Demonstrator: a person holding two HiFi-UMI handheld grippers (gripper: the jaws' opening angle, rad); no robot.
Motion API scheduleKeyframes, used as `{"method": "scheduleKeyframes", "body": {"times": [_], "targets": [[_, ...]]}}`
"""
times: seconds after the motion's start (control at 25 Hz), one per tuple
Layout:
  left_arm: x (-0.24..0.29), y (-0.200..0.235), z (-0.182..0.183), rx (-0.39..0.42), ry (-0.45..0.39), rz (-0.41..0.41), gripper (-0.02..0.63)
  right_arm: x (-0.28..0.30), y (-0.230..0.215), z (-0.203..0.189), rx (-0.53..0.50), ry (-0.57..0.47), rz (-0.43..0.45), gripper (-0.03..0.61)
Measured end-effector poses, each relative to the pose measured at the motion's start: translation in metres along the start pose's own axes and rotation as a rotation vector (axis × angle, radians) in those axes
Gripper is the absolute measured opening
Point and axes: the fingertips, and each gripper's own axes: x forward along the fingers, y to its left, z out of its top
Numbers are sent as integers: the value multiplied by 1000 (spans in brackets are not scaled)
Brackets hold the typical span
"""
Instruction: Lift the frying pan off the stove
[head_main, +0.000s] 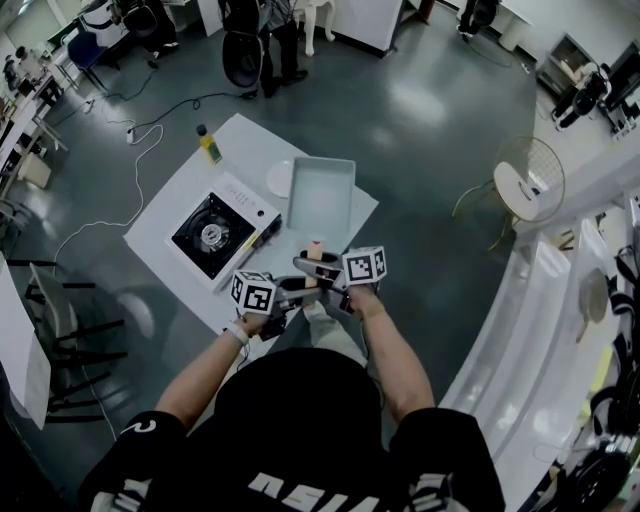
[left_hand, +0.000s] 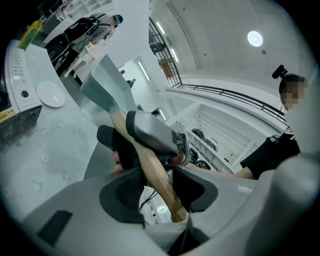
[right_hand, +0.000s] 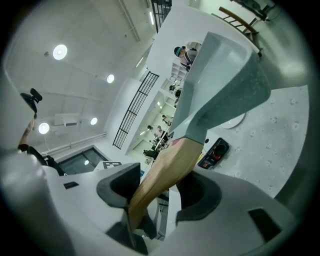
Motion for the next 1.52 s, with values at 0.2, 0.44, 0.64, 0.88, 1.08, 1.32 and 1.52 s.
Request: {"method": "scheduleKeyframes", "body": {"times": [0.2,0.44,0.64,0.88,1.08,1.32,1.52], "targets": [[0,2,-2,-6,11,-1,173,1,-1,-1,18,-9,16,218],[2,5,-2,-3,18,0,172,0,-6,-2,16,-3,-1,218],[4,7,-3,-15,19,-4,173,0,-8,-2,19,-2,5,218],[4,5,-1,-17,21,-5,173,-1,-9,-1,29,-3,-5,218],[3,10,-2,-22,22,4,173,0,-12,-1,28,-3,6,218],[4,8,-2,-28,20,-2,173,0,-14,-3,34,1,-2,218],[2,13,-3,-28,26,3,173,3,-12,-3,52,-3,14,218]]}}
